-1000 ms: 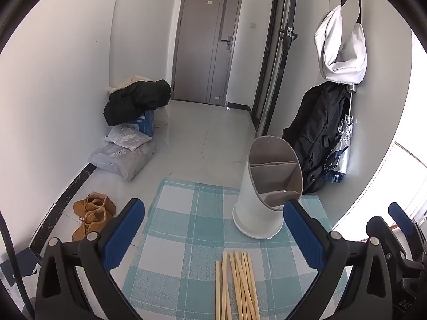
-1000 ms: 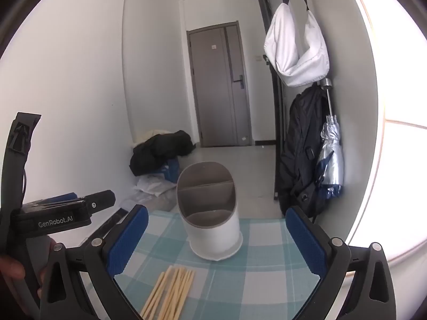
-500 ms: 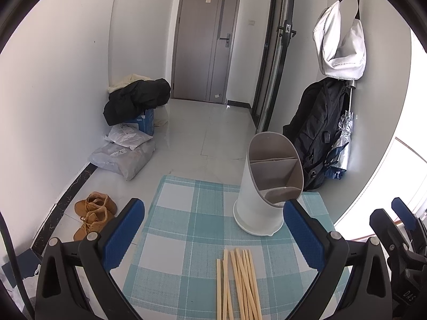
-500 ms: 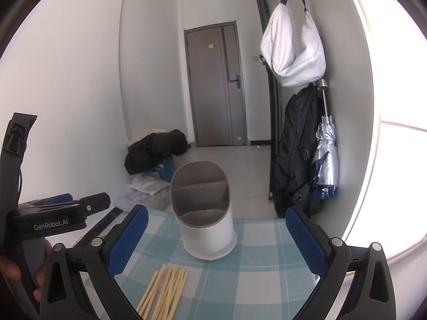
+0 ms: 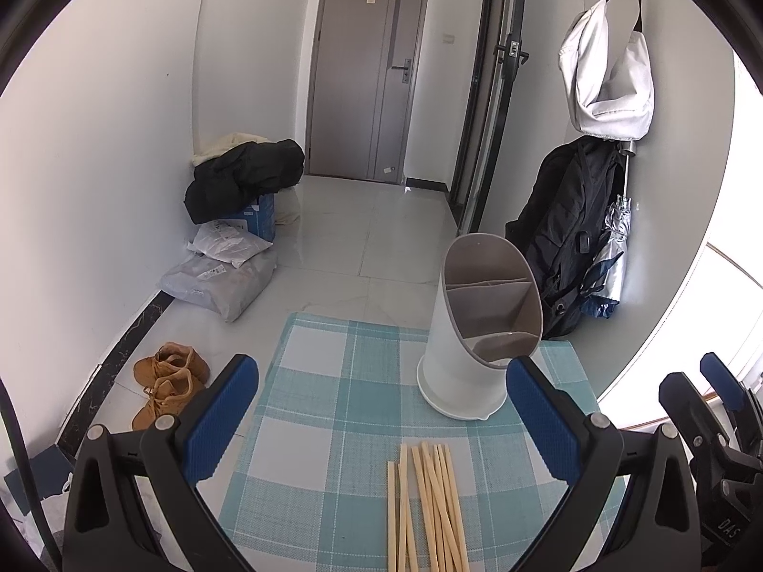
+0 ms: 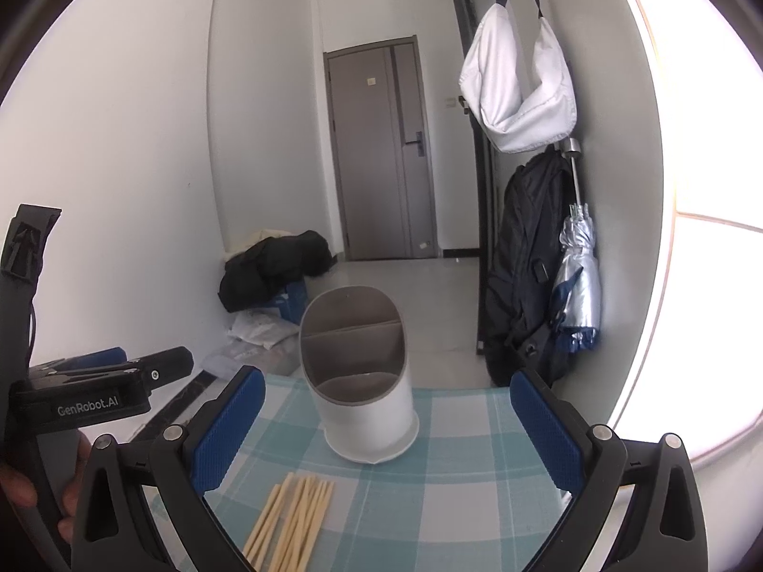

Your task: Organize utensils

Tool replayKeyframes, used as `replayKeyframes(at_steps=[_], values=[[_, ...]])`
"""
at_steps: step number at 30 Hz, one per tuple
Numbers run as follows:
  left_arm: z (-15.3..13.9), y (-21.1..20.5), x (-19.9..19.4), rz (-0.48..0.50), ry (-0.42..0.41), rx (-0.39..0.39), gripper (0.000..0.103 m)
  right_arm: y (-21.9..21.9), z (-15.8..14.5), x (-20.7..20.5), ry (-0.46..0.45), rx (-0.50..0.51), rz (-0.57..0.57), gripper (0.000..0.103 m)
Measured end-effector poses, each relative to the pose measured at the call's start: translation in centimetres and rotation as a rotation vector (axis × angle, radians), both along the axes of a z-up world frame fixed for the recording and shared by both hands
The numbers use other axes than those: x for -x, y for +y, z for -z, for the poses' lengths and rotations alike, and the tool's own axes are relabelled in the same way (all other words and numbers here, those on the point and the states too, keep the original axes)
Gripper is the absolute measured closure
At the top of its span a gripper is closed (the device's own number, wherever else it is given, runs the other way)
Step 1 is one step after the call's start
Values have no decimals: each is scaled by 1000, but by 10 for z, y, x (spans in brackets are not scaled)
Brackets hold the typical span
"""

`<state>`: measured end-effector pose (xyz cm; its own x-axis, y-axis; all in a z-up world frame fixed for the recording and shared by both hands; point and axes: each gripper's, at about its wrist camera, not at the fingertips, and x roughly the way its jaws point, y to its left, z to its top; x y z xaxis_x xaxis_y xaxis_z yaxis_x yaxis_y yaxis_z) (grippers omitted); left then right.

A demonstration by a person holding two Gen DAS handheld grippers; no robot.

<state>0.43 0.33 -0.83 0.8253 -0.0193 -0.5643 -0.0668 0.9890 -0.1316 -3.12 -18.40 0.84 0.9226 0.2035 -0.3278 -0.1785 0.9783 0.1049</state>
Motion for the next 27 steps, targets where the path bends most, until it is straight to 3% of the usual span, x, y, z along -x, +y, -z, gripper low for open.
replayKeyframes(at_steps=[27], values=[[0,2,1,8,11,8,2,1,2,-3,19,-10,-15,0]])
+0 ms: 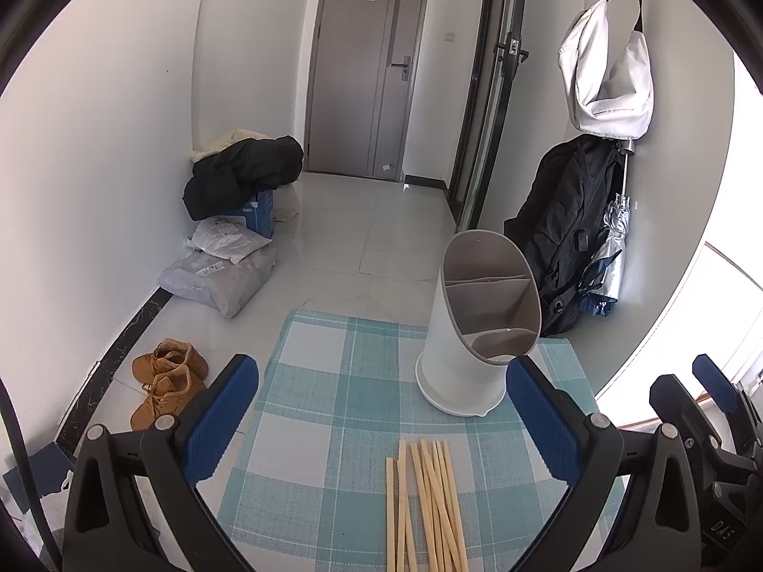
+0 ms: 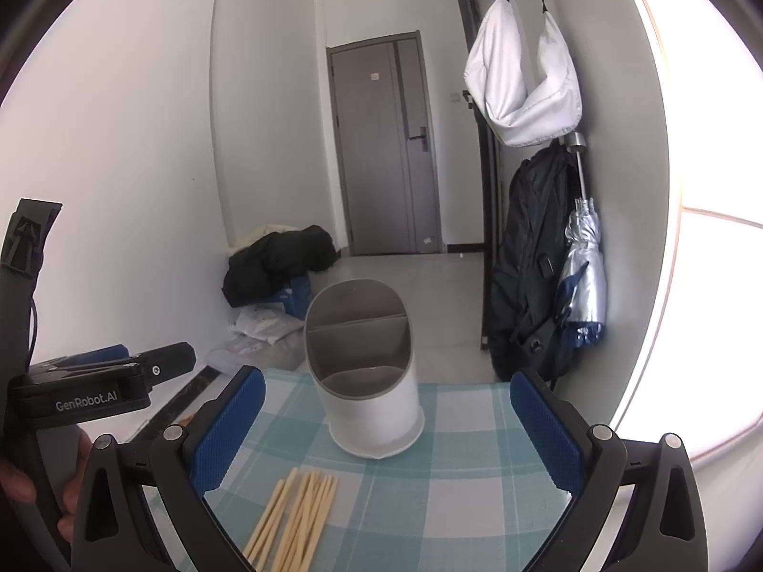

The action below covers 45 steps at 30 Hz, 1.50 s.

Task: Organize utensils
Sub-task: 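Lower the right tool to the chopstick pile and close on one chopstick, then lift the chopstick with the right tool while the left tool grasps another chopstick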

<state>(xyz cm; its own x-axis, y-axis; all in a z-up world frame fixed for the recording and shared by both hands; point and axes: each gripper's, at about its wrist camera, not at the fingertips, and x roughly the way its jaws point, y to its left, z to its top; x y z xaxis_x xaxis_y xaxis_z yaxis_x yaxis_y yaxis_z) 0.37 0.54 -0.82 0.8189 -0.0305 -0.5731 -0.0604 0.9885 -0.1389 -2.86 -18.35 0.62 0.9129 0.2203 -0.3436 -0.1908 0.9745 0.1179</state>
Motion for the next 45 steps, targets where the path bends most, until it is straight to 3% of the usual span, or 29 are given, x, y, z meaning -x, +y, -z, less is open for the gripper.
replayKeyframes(at_steps=[6,10,13,18,19,21,24,29,32,33,35,45], values=[[1,2,-2,4,24,5,2,7,5,-8,34,3,-28,0],[5,18,-8,-46,59,4,2,16,22,-25,141,18,-52,0],[10,36,-13,-88,100,24,2,28,45,-45,265,70,-75,6],[23,65,-20,-152,178,76,2,55,94,-78,488,176,-156,34],[24,68,-21,-159,187,85,2,60,102,-83,525,191,-174,35],[28,79,-22,-189,210,97,2,70,119,-92,607,214,-218,49],[30,85,-24,-203,230,129,2,77,137,-97,673,224,-240,55],[30,91,-25,-205,249,165,2,86,154,-99,717,241,-248,56],[31,94,-26,-198,249,180,2,92,155,-97,712,267,-235,74],[31,93,-26,-196,250,180,2,93,156,-96,719,263,-244,86],[32,95,-27,-192,253,178,2,95,157,-92,740,294,-246,94],[41,91,-27,-188,280,109,2,89,163,-86,716,348,-268,100]])
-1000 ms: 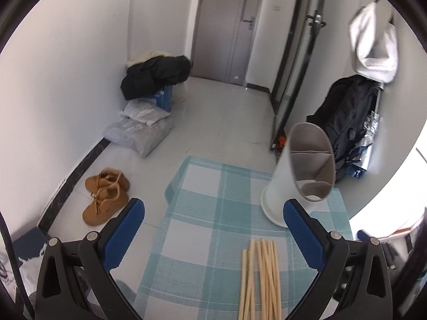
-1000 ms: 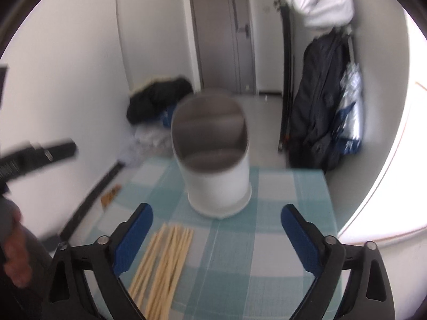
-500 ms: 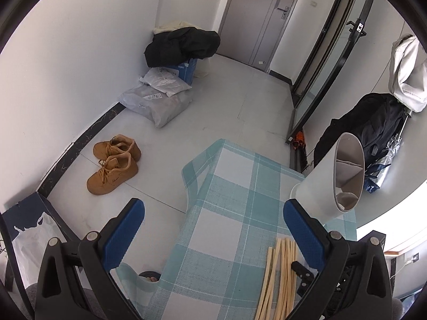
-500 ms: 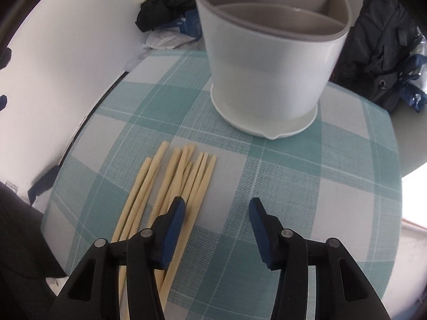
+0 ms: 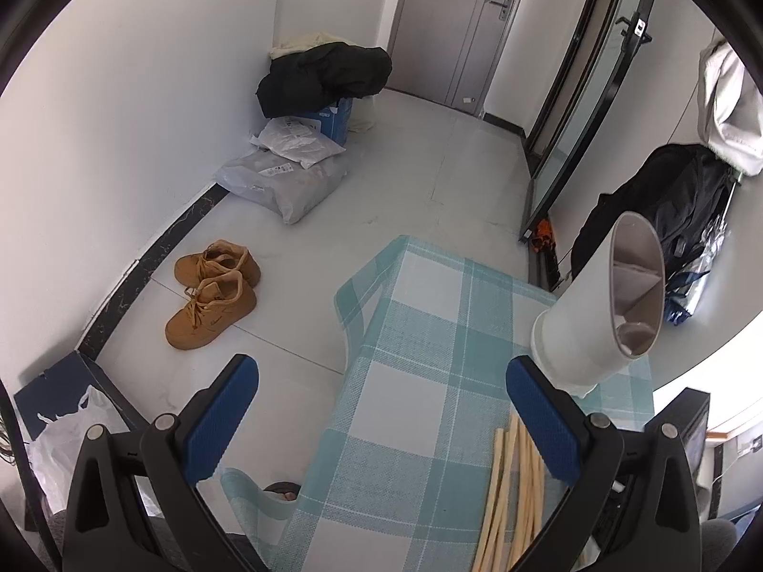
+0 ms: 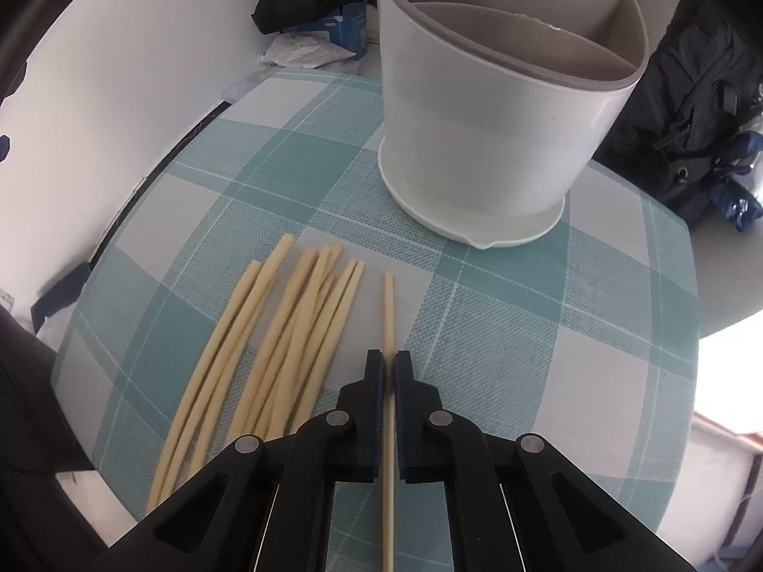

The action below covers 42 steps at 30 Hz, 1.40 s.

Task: Organize utensils
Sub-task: 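Lift the chopstick with the right tool while the left tool grasps another chopstick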

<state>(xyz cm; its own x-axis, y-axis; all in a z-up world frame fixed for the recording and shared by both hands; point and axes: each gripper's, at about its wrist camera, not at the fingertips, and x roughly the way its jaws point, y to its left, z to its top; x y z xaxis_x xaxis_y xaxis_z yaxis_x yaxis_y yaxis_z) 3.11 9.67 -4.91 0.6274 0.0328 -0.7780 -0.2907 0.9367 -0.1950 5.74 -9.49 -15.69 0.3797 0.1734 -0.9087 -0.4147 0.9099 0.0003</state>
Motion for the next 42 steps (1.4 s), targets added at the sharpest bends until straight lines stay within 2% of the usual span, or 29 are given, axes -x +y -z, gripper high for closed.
replayKeyframes(at_steps=[1,4,12,16,19,22,25,32,34,38,40,42], values=[[3,-1,-1,7,9,-7,2,-2,-16,-7,0,-13,4,100],[15,-8,-4,55,67,-9,2,-16,-27,-7,-23,-81,39,100],[67,-61,-8,282,280,-63,2,-79,-67,4,-97,-455,186,100],[75,-78,-6,318,318,-136,2,-96,-77,4,-148,-566,258,100],[83,-82,-8,336,354,-119,2,-111,-82,3,-159,-624,302,100],[92,-81,-12,329,402,-89,9,-127,-88,11,-169,-650,324,99],[100,-83,-15,311,439,-128,9,-138,-88,11,-191,-646,327,100],[107,-83,-21,284,466,-84,9,-145,-94,24,-203,-644,332,99],[108,-86,-21,278,469,-117,9,-147,-94,21,-213,-635,334,100],[108,-86,-25,260,469,-108,10,-150,-96,24,-222,-640,336,99],[106,-85,-30,245,464,-106,15,-151,-96,25,-223,-641,336,100],[103,-85,-36,231,446,-108,28,-152,-96,25,-223,-644,335,99]])
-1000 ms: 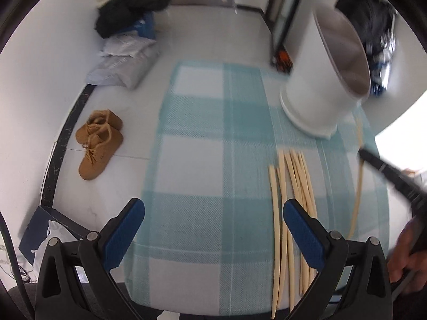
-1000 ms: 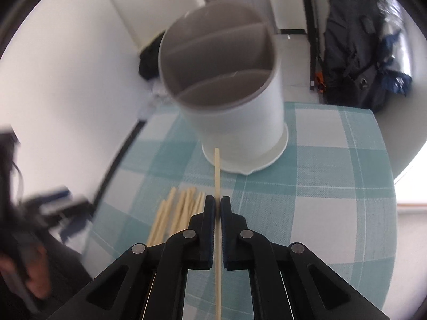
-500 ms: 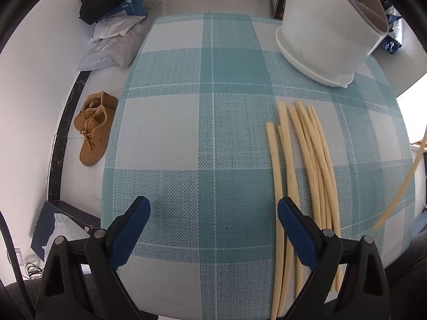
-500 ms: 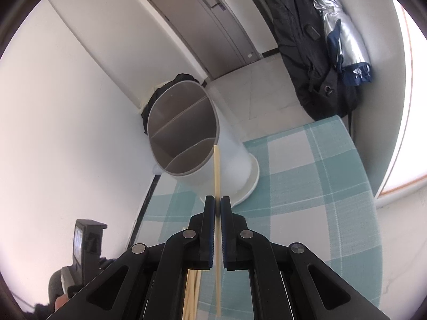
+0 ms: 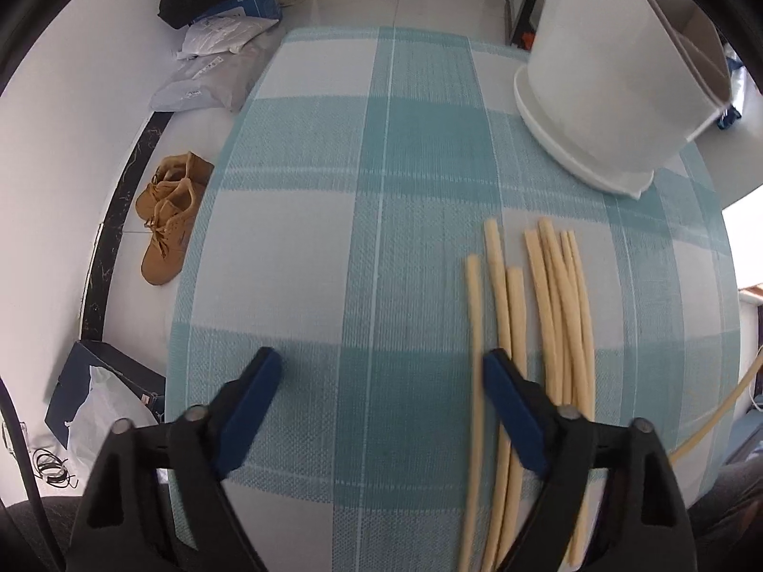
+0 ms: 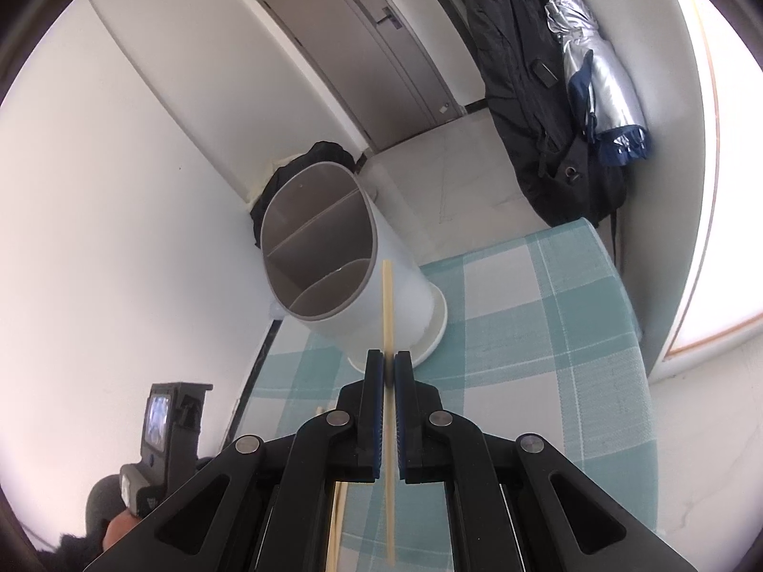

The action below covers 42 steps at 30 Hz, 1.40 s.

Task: Organize utensils
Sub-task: 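Lift the chopstick with the right tool while the left tool grasps another chopstick, then carry the chopsticks up over the holder with both tools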

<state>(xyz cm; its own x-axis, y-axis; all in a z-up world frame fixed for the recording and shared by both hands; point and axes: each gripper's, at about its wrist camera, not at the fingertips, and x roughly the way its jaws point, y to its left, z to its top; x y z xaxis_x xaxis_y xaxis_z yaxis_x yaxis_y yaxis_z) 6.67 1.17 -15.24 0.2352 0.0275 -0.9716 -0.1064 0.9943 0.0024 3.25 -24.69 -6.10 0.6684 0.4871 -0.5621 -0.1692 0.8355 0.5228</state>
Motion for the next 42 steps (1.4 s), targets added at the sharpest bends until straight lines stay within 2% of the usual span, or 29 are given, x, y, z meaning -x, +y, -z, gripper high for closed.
replayKeyframes(at_steps=[5,7,9,11,14,17,19,25,29,31,33,37,42], values=[[-1,-7,-11,11,-28,-7,49,0,-3,-2,-5,-14,3,99],[-2,-10,-14,21,-44,-5,62,2,-5,-2,-14,-10,0,99],[-3,-13,-14,36,-56,-2,83,3,-6,-1,-18,-9,-4,99],[-4,-16,-13,59,-54,0,99,4,-6,-1,-23,-5,-9,99],[-4,-16,-14,69,-50,11,100,7,-9,1,-44,0,-24,99],[-15,-10,-12,47,-102,63,100,14,-17,6,-88,29,-42,99],[-27,-9,-9,42,-153,101,100,19,-21,10,-116,57,-53,99],[-83,-8,19,54,-395,157,101,39,-22,21,-164,128,-88,99],[-111,-12,34,82,-501,175,101,48,-22,30,-195,153,-100,99],[-118,-9,34,88,-516,192,101,51,-24,34,-218,165,-103,99],[-121,-11,34,104,-497,199,101,55,-26,38,-237,173,-111,100],[-129,-16,42,146,-510,186,101,62,-24,45,-255,185,-119,100],[-133,-11,43,147,-498,200,101,69,-25,49,-279,208,-117,100]])
